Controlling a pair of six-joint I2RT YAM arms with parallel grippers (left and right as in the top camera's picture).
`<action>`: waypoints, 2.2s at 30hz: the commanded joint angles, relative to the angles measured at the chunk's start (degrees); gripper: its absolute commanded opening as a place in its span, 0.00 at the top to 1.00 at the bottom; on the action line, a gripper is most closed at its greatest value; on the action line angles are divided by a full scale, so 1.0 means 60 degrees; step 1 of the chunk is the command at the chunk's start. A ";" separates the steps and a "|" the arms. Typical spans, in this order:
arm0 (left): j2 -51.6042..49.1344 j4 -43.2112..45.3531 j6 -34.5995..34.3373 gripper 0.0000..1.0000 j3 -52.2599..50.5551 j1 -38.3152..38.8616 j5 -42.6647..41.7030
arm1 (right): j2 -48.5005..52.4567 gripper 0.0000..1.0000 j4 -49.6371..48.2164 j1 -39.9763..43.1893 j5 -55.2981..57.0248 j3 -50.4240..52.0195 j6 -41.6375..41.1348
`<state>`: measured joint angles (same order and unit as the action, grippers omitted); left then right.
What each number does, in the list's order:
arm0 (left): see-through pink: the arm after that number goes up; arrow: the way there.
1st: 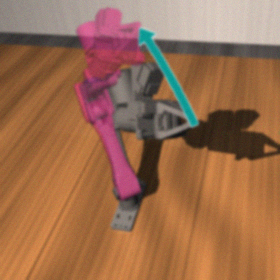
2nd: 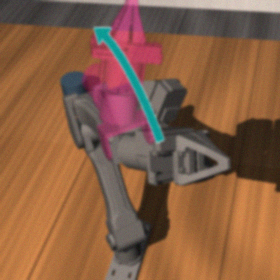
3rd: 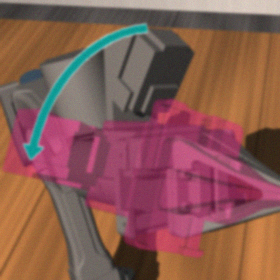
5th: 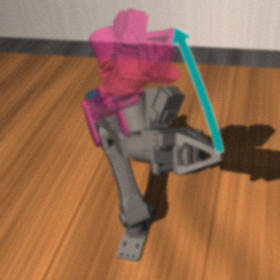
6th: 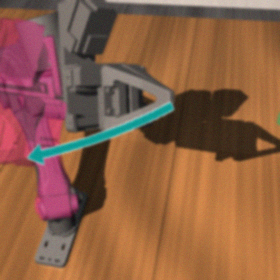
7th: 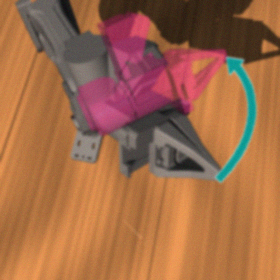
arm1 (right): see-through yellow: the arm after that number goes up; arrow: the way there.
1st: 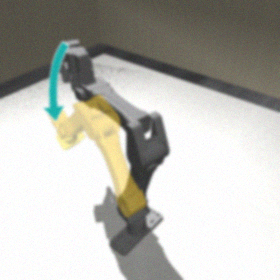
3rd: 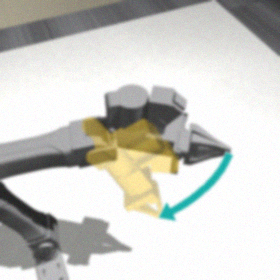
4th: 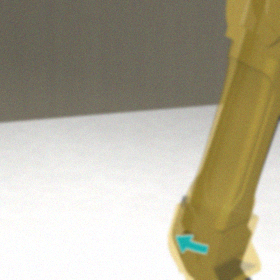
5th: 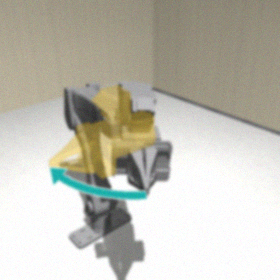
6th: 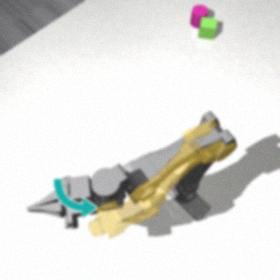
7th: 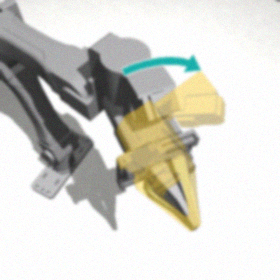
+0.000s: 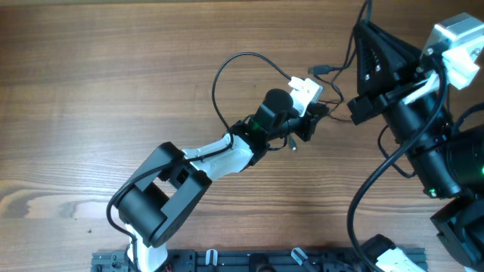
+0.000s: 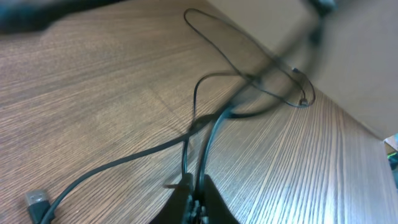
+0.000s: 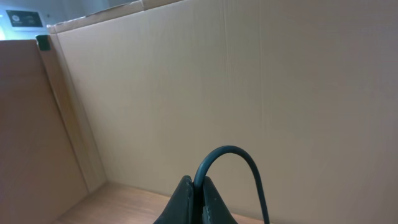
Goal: Untangle cables
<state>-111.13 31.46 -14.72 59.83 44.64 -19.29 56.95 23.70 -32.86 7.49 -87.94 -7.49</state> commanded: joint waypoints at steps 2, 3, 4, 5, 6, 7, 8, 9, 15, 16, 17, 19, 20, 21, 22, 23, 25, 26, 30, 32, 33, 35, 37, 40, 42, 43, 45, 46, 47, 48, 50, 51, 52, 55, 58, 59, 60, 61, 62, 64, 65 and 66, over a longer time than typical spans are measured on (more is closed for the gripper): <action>-0.0124 0.0186 -0.0419 0.96 0.0029 0.0051 0.0124 | -0.0007 0.96 0.0080 -0.0011 -0.0193 -0.0182 -0.0098; -0.0120 0.0164 -0.0415 0.96 0.0029 0.0051 -0.0044 | -0.0007 0.96 0.0102 -0.0011 -0.0175 -0.0182 -0.0098; -0.0076 0.0095 -0.0415 0.96 0.0029 0.0033 -0.0284 | -0.0007 0.96 0.0127 -0.0011 0.0007 -0.0182 -0.0098; 0.0055 -0.0182 -0.0412 0.96 0.0029 -0.0033 -0.0528 | -0.0007 0.96 0.0157 -0.0011 0.0481 -0.0182 -0.0098; 0.0266 -0.0645 -0.0412 0.96 0.0029 -0.0131 -0.0579 | -0.0007 0.96 0.0175 -0.0011 0.0936 -0.0182 -0.0091; 0.0597 -0.1413 -0.0393 0.96 0.0029 -0.0280 -0.0565 | -0.0007 0.96 0.0197 -0.0011 0.1519 -0.0182 -0.0076; 0.1126 -0.2641 -0.0328 0.96 0.0029 -0.0608 -0.0557 | -0.0007 0.96 0.0193 -0.0011 0.2455 -0.0182 -0.0058; 0.1585 -0.3738 -0.0229 0.96 0.0029 -0.0984 -0.0565 | -0.0007 0.96 0.0189 -0.0011 0.3213 -0.0182 -0.0062; 0.4211 -0.8211 0.0922 0.96 0.0029 -0.4018 -0.0561 | -0.0007 0.96 0.0331 -0.0011 0.6765 -0.0182 0.0004; 0.4688 -0.8728 0.0922 0.96 0.0029 -0.4721 -0.0561 | -0.0007 0.96 0.0463 -0.0011 0.7198 -0.0182 0.0000; 0.5027 -0.9122 0.0922 0.96 0.0029 -0.5278 -0.0561 | -0.0007 0.96 0.0568 -0.0011 0.7468 -0.0182 -0.0004; 0.5843 -0.9996 0.0922 0.96 0.0029 -0.6721 -0.0561 | -0.0007 0.96 0.0885 -0.0011 0.8058 -0.0182 0.0000; 0.6131 -1.0313 0.0922 0.96 0.0029 -0.7300 -0.0561 | -0.0007 0.96 0.1056 -0.0011 0.8309 -0.0182 0.0000; 0.6415 -1.0604 0.0918 0.96 0.0029 -0.7905 -0.0561 | -0.0007 0.96 0.1268 -0.0011 0.8619 -0.0182 0.0004; 0.6728 -1.0874 0.0918 0.96 0.0029 -0.8601 -0.0561 | -0.0007 0.96 0.1464 -0.0011 0.8845 -0.0182 0.0004; 0.7023 -1.1136 0.0918 0.96 0.0029 -0.9289 -0.0561 | -0.0007 0.96 0.1654 -0.0011 0.9056 -0.0182 0.0000; 0.7621 -1.1657 0.0882 0.96 0.0029 -1.0907 -0.0561 | -0.0007 0.96 0.1934 -0.0011 0.9843 -0.0182 0.0007; 0.7759 -1.1806 0.0882 0.96 0.0029 -1.1380 -0.0561 | -0.0007 0.96 0.1993 -0.0011 1.0065 -0.0182 0.0004; 0.8142 -1.2364 0.0594 0.96 0.0029 -1.3333 -0.0539 | -0.0011 0.96 0.2025 -0.0011 1.1020 -0.0182 0.0007; 0.8145 -1.2859 -0.0372 0.96 0.0029 -1.5242 -0.0532 | -0.0007 0.96 0.2029 -0.0011 1.2298 -0.0182 0.0004; 0.8109 -1.3001 -0.0801 0.96 0.0029 -1.5755 -0.0532 | -0.0011 0.96 0.2029 -0.0011 1.2732 -0.0182 0.0004; 0.7945 -1.3154 -0.1814 0.96 0.0025 -1.6589 -0.0535 | -0.0036 0.96 0.2084 0.0117 1.3256 -0.0182 0.0208; 0.7697 -1.3162 -0.2146 0.96 0.0025 -1.6921 -0.0535 | -0.0051 0.96 0.2095 0.0641 1.3256 -0.0182 0.0222; 0.7198 -1.3154 -0.2175 0.96 0.0025 -1.6972 -0.0565 | -0.0047 0.96 0.2109 0.1708 1.3223 -0.0182 0.0229; 0.6761 -1.3151 -0.2208 0.96 0.0025 -1.6972 -0.0565 | -0.0044 0.96 0.2211 0.2473 1.2834 -0.0182 0.0255; 0.6579 -1.3147 -0.2204 0.96 0.0025 -1.6972 -0.0565 | -0.0044 0.96 0.2208 0.2809 1.2677 -0.0182 0.0248; 0.6339 -1.3147 -0.2204 0.96 0.0025 -1.6972 -0.0561 | -0.0044 0.96 0.2208 0.3526 1.2193 -0.0182 0.0251; 0.6280 -1.3147 -0.2208 0.96 0.0025 -1.7001 -0.0565 | -0.0044 0.96 0.2208 0.3792 1.2043 -0.0182 0.0248; 0.6218 -1.3162 -0.2244 0.96 0.0025 -1.7056 -0.0645 | -0.0044 0.96 0.2215 0.4222 1.1577 -0.0182 0.0248; 0.6200 -1.3151 -0.2240 0.96 0.0025 -1.7059 -0.0889 | -0.0044 0.96 0.2251 0.4528 1.0877 -0.0182 0.0251; 0.6196 -1.3074 -0.2087 0.96 0.0025 -1.6994 -0.1770 | -0.0015 0.96 0.2386 0.4841 0.9541 -0.0171 0.0215; 0.6196 -1.3067 -0.1898 0.96 0.0029 -1.6910 -0.2288 | 0.0047 0.96 0.2455 0.4907 0.8521 -0.0171 0.0215; 0.6196 -1.3063 -0.1632 0.96 0.0025 -1.6742 -0.2907 | 0.0142 0.96 0.2444 0.4918 0.7158 -0.0171 0.0233; 0.6196 -1.3081 -0.0951 0.96 0.0029 -1.6130 -0.3832 | 0.0517 0.96 0.2004 0.4925 0.4805 -0.0171 0.0652; 0.6196 -1.3223 -0.0011 0.96 0.0029 -1.4870 -0.4175 | 0.1151 0.96 0.0743 0.5224 0.4732 -0.0175 0.0787; 0.6196 -1.3260 0.0182 0.96 0.0029 -1.4389 -0.4175 | 0.1257 0.96 0.0477 0.5413 0.4725 -0.0175 0.0776; 0.6196 -1.3249 0.0280 0.96 0.0029 -1.3879 -0.4175 | 0.1384 0.96 0.0055 0.5748 0.4492 -0.0175 0.0743; 0.6196 -1.3209 0.0401 0.96 0.0029 -1.3380 -0.4175 | 0.1432 0.96 -0.0313 0.6069 0.3945 -0.0175 0.0707; 0.6196 -1.3140 0.0393 0.96 0.0029 -1.2859 -0.4175 | 0.1464 0.96 -0.0696 0.6408 0.3228 -0.0175 0.0517; 0.6196 -1.2856 0.0393 0.96 0.0029 -1.1602 -0.4167 | 0.1475 0.96 -0.1741 0.7413 0.1078 -0.0175 -0.0820; 0.6196 -1.2673 0.0393 0.96 0.0029 -1.1027 -0.4167 | 0.1479 0.96 -0.2284 0.7981 -0.0058 -0.0175 -0.1701; 0.6196 -1.2455 0.0393 0.96 0.0029 -1.0386 -0.4156 | 0.1548 0.96 -0.2721 0.8495 -0.0750 -0.0175 -0.2197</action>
<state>-73.91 -45.63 -14.39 59.96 -26.50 -42.83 66.26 12.67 10.96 22.20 -87.90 -8.69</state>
